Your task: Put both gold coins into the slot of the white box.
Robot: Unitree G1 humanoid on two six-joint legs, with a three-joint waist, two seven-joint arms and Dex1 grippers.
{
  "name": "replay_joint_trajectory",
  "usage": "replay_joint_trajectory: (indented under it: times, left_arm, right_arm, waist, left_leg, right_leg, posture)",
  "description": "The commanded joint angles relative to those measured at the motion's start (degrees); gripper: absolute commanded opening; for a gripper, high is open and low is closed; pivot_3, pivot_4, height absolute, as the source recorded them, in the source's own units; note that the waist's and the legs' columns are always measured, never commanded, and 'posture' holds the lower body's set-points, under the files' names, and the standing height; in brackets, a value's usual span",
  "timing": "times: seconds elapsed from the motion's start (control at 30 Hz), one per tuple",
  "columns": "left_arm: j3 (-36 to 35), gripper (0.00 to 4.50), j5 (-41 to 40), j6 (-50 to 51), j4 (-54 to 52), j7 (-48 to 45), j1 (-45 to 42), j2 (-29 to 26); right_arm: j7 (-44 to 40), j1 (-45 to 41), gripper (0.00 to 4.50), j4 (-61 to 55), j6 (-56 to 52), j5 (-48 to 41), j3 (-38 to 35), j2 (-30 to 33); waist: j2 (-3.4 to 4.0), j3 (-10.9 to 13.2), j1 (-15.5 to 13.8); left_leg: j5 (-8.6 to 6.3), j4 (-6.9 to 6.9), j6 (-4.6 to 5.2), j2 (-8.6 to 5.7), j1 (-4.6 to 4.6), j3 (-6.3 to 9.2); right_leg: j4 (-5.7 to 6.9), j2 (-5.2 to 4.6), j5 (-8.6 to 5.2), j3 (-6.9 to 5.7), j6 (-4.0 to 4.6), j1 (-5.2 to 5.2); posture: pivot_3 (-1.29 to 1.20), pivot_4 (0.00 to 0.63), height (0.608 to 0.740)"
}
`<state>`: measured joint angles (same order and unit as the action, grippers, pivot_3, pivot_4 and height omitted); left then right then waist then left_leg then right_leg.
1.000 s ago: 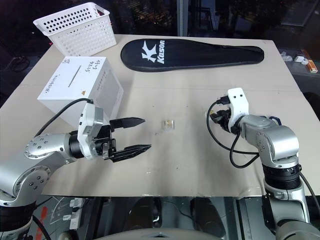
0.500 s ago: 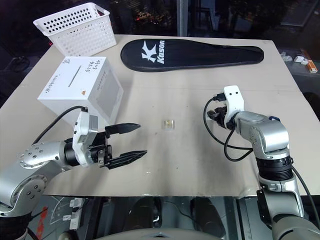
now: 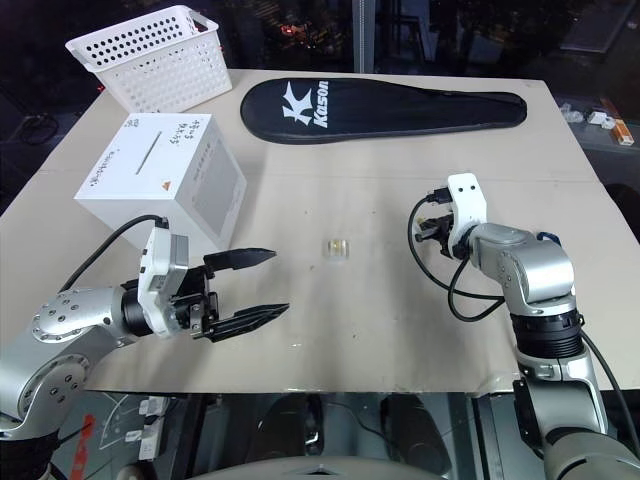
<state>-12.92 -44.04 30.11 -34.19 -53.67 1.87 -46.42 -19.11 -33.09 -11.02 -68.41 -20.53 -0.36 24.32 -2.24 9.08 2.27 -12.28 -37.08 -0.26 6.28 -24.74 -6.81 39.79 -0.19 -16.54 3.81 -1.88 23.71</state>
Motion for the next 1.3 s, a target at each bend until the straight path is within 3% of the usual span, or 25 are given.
replay_joint_trajectory:
  times: [0.03,0.23,0.4,0.5,0.6,0.67,0.73,0.83,0.9,1.27,1.3]
  left_arm:
    - [-1.07,4.5,-2.45,1.37,-1.4,2.31,-1.75,0.77]
    - [-2.57,4.5,-12.21,9.27,-0.05,9.7,-8.12,1.94]
    - [-2.5,4.5,-20.51,14.03,3.26,13.27,-14.44,3.39]
    - [-1.05,3.25,-22.99,15.89,4.31,14.68,-17.89,4.26]
    - [0.5,3.25,-25.13,17.55,5.48,15.66,-21.21,5.51]
    - [1.31,2.85,-26.49,18.73,6.34,15.56,-23.08,6.13]
    - [2.19,2.16,-26.26,19.14,6.85,15.02,-24.3,6.38]
    - [2.87,0.67,-25.32,19.23,7.49,14.54,-25.14,6.63]
    - [3.51,0.01,-25.72,19.78,8.11,13.82,-26.06,6.96]
    - [4.6,0.01,-24.96,20.12,8.64,11.05,-27.27,7.52]
    - [4.4,0.25,-24.48,19.64,8.5,10.76,-27.29,7.5]
  right_arm:
    - [-1.2,-0.54,0.03,-2.21,1.39,-1.02,-2.32,0.79]
    - [-8.06,1.27,0.03,-9.4,3.89,-7.36,-6.52,2.7]
    - [-14.74,0.73,0.03,-18.94,-1.54,-21.76,-11.45,2.93]
    - [-15.02,-0.26,0.0,-22.04,-4.14,-28.12,-12.38,2.57]
    - [-14.24,-1.04,0.0,-23.76,-5.36,-32.71,-12.48,2.69]
    - [-13.16,-1.51,0.0,-24.12,-5.52,-34.59,-12.13,2.63]
    - [-12.4,-1.82,0.0,-24.31,-5.48,-36.29,-11.67,2.8]
    - [-11.33,-2.12,0.0,-24.19,-5.12,-38.33,-11.24,3.1]
    - [-10.73,-2.47,0.0,-24.7,-4.91,-40.54,-11.39,3.31]
    - [-6.97,-3.91,0.0,-25.21,-2.56,-49.2,-9.75,4.92]
    - [-6.72,-3.94,0.0,-25.1,-2.19,-49.39,-9.41,5.18]
  waist:
    - [0.0,0.0,-0.01]
    - [0.03,0.02,-0.17]
    - [0.04,0.03,0.0]
    - [0.04,0.03,0.04]
    - [0.04,0.03,-0.08]
    - [0.04,0.03,-0.09]
    - [0.04,0.03,-0.09]
    - [0.04,0.03,0.02]
    - [0.05,0.03,-0.03]
    - [0.04,0.03,-0.05]
    - [0.04,0.03,-0.06]
  left_leg:
    - [0.0,0.0,0.0,0.0,0.0,0.0]
    - [0.0,0.0,0.0,0.0,-0.02,0.04]
    - [0.0,0.0,0.01,0.0,-0.01,0.1]
    - [0.0,0.0,0.01,0.01,-0.01,0.15]
    - [0.0,-0.04,0.01,0.0,-0.02,0.14]
    - [0.0,-0.05,0.0,0.0,-0.02,0.16]
    - [0.0,-0.06,0.01,0.0,-0.02,0.16]
    - [0.0,-0.05,0.0,0.0,-0.02,0.16]
    - [0.01,-0.05,0.0,0.0,-0.02,0.17]
    - [0.0,-0.06,0.0,0.0,-0.03,0.18]
    - [0.0,-0.06,0.0,0.0,-0.03,0.18]
  right_leg:
    - [0.0,0.0,0.0,0.0,0.0,0.0]
    - [0.0,0.0,0.0,-0.01,-0.01,0.0]
    - [0.01,0.03,0.0,-0.04,-0.01,-0.02]
    - [0.02,0.04,0.0,-0.08,-0.01,-0.04]
    - [0.01,0.02,0.0,-0.08,-0.01,-0.07]
    - [0.02,0.02,0.0,-0.1,-0.01,-0.07]
    - [0.02,0.03,0.0,-0.1,-0.01,-0.08]
    - [0.02,0.03,0.0,-0.1,-0.01,-0.07]
    - [0.02,0.04,0.0,-0.1,-0.01,-0.07]
    - [0.02,0.03,0.0,-0.1,-0.01,-0.07]
    - [0.02,0.03,0.0,-0.1,-0.01,-0.07]
  posture:
    - [0.0,0.15,0.74]
    - [0.0,0.15,0.74]
    - [0.0,0.15,0.74]
    - [0.0,0.15,0.74]
    - [0.0,0.15,0.74]
    - [0.0,0.15,0.74]
    - [0.0,0.15,0.74]
    - [0.0,0.15,0.74]
    - [0.0,0.15,0.74]
    - [0.0,0.15,0.74]
    - [0.0,0.15,0.74]
